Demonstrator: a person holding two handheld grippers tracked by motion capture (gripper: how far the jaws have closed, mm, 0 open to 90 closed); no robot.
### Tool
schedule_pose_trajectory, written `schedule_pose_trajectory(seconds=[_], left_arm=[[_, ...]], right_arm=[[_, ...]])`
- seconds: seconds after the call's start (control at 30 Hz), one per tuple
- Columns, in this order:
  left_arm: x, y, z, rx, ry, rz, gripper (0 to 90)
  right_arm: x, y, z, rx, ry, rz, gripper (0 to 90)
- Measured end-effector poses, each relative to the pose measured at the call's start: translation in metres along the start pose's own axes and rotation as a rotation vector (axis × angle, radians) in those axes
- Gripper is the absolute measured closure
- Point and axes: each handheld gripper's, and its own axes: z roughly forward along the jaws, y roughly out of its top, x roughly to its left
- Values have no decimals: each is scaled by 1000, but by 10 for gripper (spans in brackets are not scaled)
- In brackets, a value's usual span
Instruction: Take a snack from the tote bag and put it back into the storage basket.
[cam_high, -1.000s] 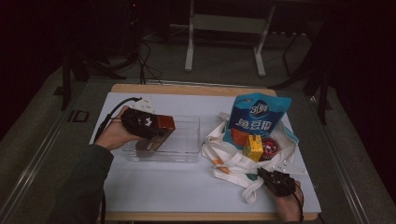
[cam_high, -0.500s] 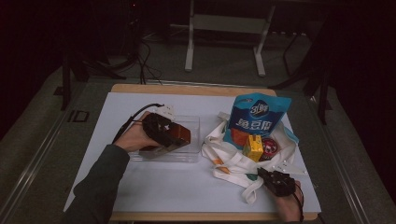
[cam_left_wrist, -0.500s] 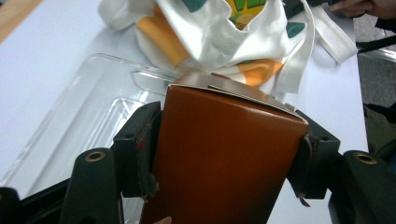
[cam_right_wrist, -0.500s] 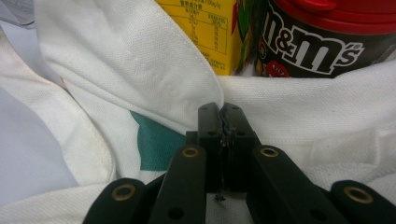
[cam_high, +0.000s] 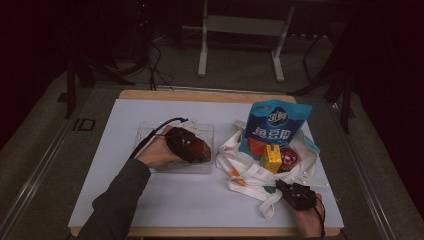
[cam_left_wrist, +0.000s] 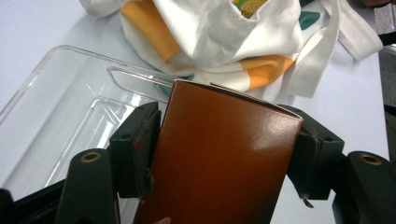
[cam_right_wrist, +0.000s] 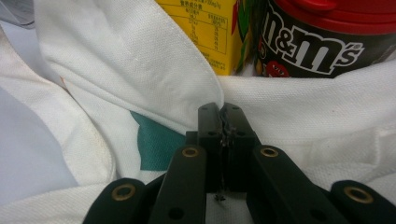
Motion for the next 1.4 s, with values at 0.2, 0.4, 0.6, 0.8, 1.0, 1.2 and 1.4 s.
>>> schedule_pose_trajectory(seconds=[0.2,0.4,0.6,0.8,1.0,1.2,1.4], left_arm=[[-5,3,11,34,27,4,329],[-7,4,19,62,40,-20,314],[-7,4,23,40,30,-41,309],[-13,9,18,-7,84,-11,309],[-21,14,12,-93,158,0,306],[-26,18,10,-157,202,-7,308],[-30,26,9,-226,192,-27,324]], right_arm=[[0,0,0,0,-1,0,876],[0,0,0,-1,-1,1,875],[0,0,0,-1,-2,1,875],[0,0,0,-1,-2,2,875],[0,0,0,-3,-2,1,873],[0,0,1,-4,-3,-1,864],[1,0,1,-2,-6,-2,863]])
